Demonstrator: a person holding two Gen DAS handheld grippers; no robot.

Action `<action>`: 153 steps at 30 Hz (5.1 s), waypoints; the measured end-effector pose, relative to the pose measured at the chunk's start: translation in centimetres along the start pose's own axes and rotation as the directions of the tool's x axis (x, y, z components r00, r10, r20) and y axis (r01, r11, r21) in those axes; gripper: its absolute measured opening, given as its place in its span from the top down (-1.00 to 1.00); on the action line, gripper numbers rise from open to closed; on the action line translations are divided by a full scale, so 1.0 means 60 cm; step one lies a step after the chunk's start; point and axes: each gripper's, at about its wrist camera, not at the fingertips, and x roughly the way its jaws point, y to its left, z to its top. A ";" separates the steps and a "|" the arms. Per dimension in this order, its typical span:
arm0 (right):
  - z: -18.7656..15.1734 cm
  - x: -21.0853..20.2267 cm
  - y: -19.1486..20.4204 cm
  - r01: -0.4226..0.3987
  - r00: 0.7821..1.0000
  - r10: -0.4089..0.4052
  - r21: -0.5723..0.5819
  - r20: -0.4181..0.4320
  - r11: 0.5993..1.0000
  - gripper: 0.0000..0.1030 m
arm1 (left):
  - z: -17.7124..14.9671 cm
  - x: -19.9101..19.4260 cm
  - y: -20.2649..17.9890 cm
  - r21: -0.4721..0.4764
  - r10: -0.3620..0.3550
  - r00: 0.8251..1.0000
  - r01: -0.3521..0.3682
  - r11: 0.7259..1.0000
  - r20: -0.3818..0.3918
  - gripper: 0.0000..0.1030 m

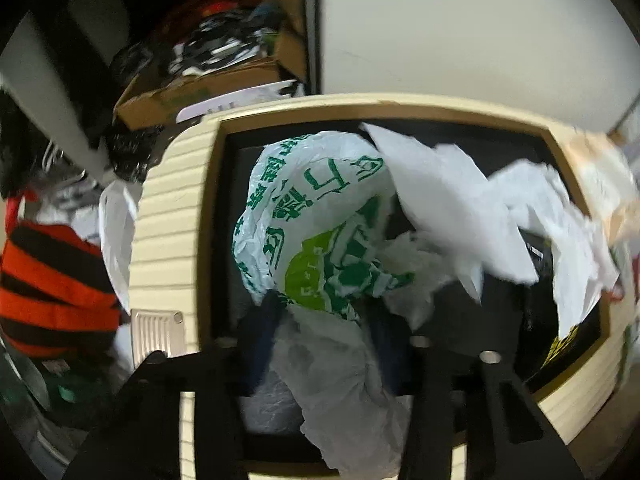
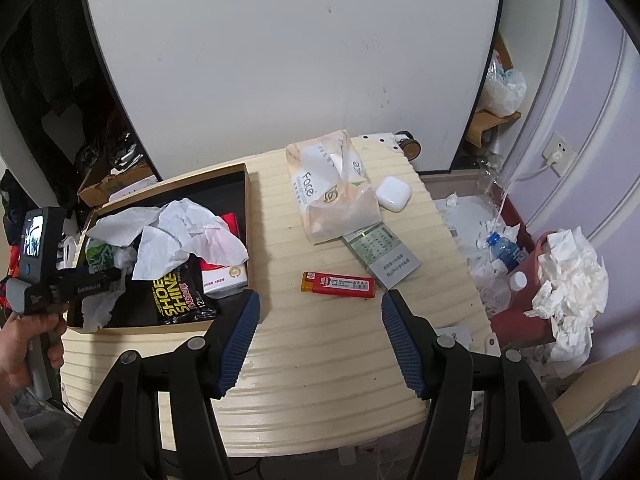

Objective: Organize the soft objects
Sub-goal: 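Grasp the green-printed white plastic bag with the left gripper, then lift the plastic bag out of the tray and release it beside the tray, then grasp the crumpled white tissue in the tray with the right gripper, then lift the tissue out of the tray and release it on the table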

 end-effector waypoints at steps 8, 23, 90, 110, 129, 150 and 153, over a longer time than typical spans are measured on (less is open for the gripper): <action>0.004 -0.003 -0.005 -0.009 1.000 0.009 0.011 0.009 1.000 -0.18 | 0.000 -0.111 0.047 -0.135 -0.052 0.995 0.063 0.989 0.089 0.43; 0.006 -0.006 -0.014 -0.005 1.000 0.004 0.028 0.014 1.000 -0.18 | -0.145 -0.153 -0.089 -0.056 -0.178 0.968 0.170 0.984 -0.176 0.43; 0.036 0.252 0.301 -0.110 0.908 -0.103 -0.469 -0.406 0.876 -0.18 | -0.010 -0.258 0.238 -0.381 0.068 0.980 0.008 0.925 0.187 -0.63; 0.056 0.124 0.216 -0.104 0.981 0.048 -0.309 -0.186 0.945 0.38 | -0.005 -0.249 0.227 -0.345 0.082 0.983 -0.021 0.939 0.166 -0.63; -0.034 0.133 0.049 -0.120 0.943 0.088 -0.081 -0.322 0.989 0.35 | -0.012 -0.204 0.150 -0.223 0.072 0.994 -0.052 0.973 0.086 -0.63; -0.009 0.114 0.061 -0.145 0.929 0.133 -0.010 -0.347 0.989 -0.29 | -0.029 -0.197 0.021 -0.018 0.070 0.988 -0.069 0.997 0.138 -0.63; -0.007 0.108 0.042 -0.131 0.916 0.142 0.055 -0.375 0.990 -0.29 | -0.033 -0.193 -0.010 0.027 0.006 0.992 -0.010 1.000 0.128 -0.63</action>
